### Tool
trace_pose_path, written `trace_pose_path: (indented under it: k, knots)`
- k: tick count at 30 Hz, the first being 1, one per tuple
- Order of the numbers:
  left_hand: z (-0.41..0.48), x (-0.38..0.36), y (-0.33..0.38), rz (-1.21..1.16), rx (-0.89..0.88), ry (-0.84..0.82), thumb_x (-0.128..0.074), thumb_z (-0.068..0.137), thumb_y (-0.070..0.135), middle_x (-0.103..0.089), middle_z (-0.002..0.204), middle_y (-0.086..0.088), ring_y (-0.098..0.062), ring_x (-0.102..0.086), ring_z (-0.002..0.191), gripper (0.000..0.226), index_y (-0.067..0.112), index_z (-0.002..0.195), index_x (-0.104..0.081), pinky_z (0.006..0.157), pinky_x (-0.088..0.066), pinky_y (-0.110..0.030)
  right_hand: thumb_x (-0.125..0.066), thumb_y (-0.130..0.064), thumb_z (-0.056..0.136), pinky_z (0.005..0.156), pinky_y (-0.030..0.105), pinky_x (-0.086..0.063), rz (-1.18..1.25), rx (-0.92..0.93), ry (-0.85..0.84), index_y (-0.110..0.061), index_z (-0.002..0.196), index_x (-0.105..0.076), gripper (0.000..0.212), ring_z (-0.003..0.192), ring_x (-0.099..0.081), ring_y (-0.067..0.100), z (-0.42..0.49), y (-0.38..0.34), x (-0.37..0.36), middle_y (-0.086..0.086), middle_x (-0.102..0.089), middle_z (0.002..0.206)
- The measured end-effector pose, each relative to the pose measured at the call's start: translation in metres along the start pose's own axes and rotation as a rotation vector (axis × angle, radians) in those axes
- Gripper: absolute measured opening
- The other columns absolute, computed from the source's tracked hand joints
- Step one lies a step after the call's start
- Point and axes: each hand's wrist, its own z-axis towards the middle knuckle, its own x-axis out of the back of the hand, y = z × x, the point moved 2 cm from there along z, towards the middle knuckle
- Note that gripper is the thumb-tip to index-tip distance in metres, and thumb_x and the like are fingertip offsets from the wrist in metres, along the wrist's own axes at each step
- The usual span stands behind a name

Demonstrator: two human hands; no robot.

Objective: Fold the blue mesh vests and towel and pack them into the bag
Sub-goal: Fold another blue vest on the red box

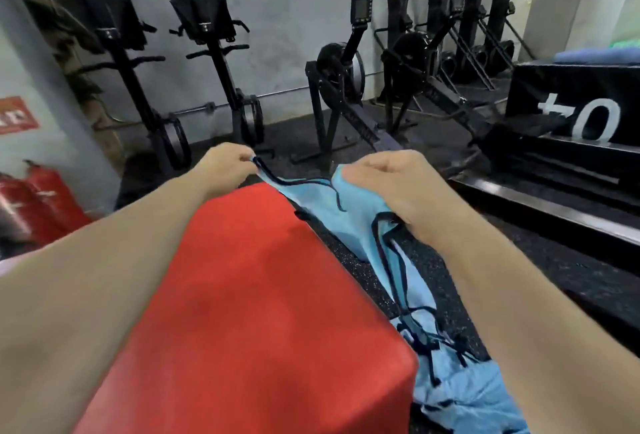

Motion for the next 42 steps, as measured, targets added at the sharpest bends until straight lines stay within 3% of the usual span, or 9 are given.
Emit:
trace_pose_path:
  k: [5,11,16,21,24,29,34,38,42]
  knots:
    - [-0.070,-0.030,-0.102,0.199,0.009,-0.196,-0.052,0.095,0.016,-0.066,0.102,-0.020,-0.034,-0.061,0.104,0.025,-0.003,0.100,-0.068,0.085,-0.040,-0.034,-0.066,-0.014,0.090,0.046,0.019,-0.019,-0.026,-0.080,-0.076,-0.004,0.058,-0.048,0.039,0.047,-0.022,0.003,-0.043,0.055,-0.108,-0.007,-0.029,0.053]
    - [-0.097,-0.061,-0.182,0.365,-0.045,-0.380,-0.046,0.100,0.019,-0.045,0.144,-0.020,-0.027,-0.026,0.146,0.024,0.019,0.109,-0.068,0.111,-0.034,-0.040,-0.068,-0.021,0.089,0.048,0.021,-0.025,-0.036,-0.249,0.022,-0.017,0.051,-0.052,0.041,0.043,-0.027,0.005,-0.068,0.085,-0.172,-0.012,-0.031,0.043]
    - [-0.085,-0.044,-0.217,0.305,0.010,-0.363,-0.040,0.104,0.023,-0.032,0.155,-0.018,-0.027,-0.013,0.150,0.030,0.021,0.122,-0.064,0.116,-0.028,-0.039,-0.066,-0.022,0.088,0.051,0.026,-0.030,0.033,-0.235,0.037,0.004,0.075,-0.063,0.029,0.052,-0.032,0.013,-0.062,0.067,-0.208,0.001,-0.037,0.056]
    - [-0.122,-0.032,-0.276,0.382,0.241,-0.491,-0.031,0.106,0.023,-0.047,0.137,-0.008,-0.025,-0.041,0.133,0.033,0.020,0.131,-0.052,0.105,-0.036,-0.029,-0.065,-0.019,0.088,0.042,0.019,-0.031,0.117,-0.366,-0.157,-0.015,0.052,-0.057,0.037,0.042,-0.041,0.011,-0.080,0.081,-0.266,-0.002,-0.046,0.046]
    - [-0.143,-0.047,-0.306,0.535,0.166,-0.556,-0.032,0.106,0.033,-0.048,0.138,-0.014,-0.030,-0.045,0.131,0.042,0.017,0.143,-0.044,0.106,-0.038,-0.035,-0.063,-0.033,0.077,0.045,0.025,-0.027,0.025,-0.422,-0.225,-0.006,0.054,-0.051,0.038,0.053,-0.040,0.018,-0.100,0.106,-0.304,0.006,-0.044,0.055]
    - [-0.158,-0.051,-0.336,0.604,0.190,-0.457,-0.043,0.099,0.048,-0.054,0.133,-0.013,-0.029,-0.053,0.120,0.048,0.013,0.127,-0.061,0.100,-0.045,-0.039,-0.064,-0.044,0.070,0.052,0.030,-0.034,-0.052,-0.463,-0.277,-0.009,0.061,-0.062,0.036,0.051,-0.044,0.014,-0.117,0.122,-0.344,0.000,-0.045,0.052]
    - [-0.159,-0.044,-0.341,0.893,0.340,-0.378,-0.040,0.097,0.051,-0.034,0.154,-0.003,-0.025,-0.019,0.148,0.052,0.022,0.138,-0.053,0.118,-0.023,-0.039,-0.067,-0.042,0.076,0.059,0.026,-0.035,-0.086,-0.464,-0.297,-0.015,0.062,-0.068,0.030,0.053,-0.041,0.006,-0.123,0.121,-0.374,-0.008,-0.045,0.050]
    - [-0.160,-0.036,-0.335,0.959,0.371,-0.326,-0.044,0.092,0.044,-0.031,0.156,-0.001,-0.028,0.000,0.151,0.049,0.029,0.138,-0.053,0.120,-0.009,-0.049,-0.068,-0.040,0.078,0.063,0.025,-0.040,-0.074,-0.510,-0.323,-0.032,0.048,-0.058,0.033,0.053,-0.045,0.000,-0.124,0.114,-0.399,-0.015,-0.046,0.046]
    - [-0.165,-0.033,-0.305,0.791,0.301,-0.281,-0.040,0.096,0.040,-0.033,0.152,-0.001,-0.025,-0.012,0.148,0.043,0.025,0.130,-0.060,0.120,-0.013,-0.045,-0.060,-0.021,0.089,0.075,0.026,-0.051,-0.027,-0.490,-0.395,-0.019,0.095,-0.075,0.016,0.073,-0.055,0.004,-0.122,0.101,-0.391,-0.013,-0.059,0.075]
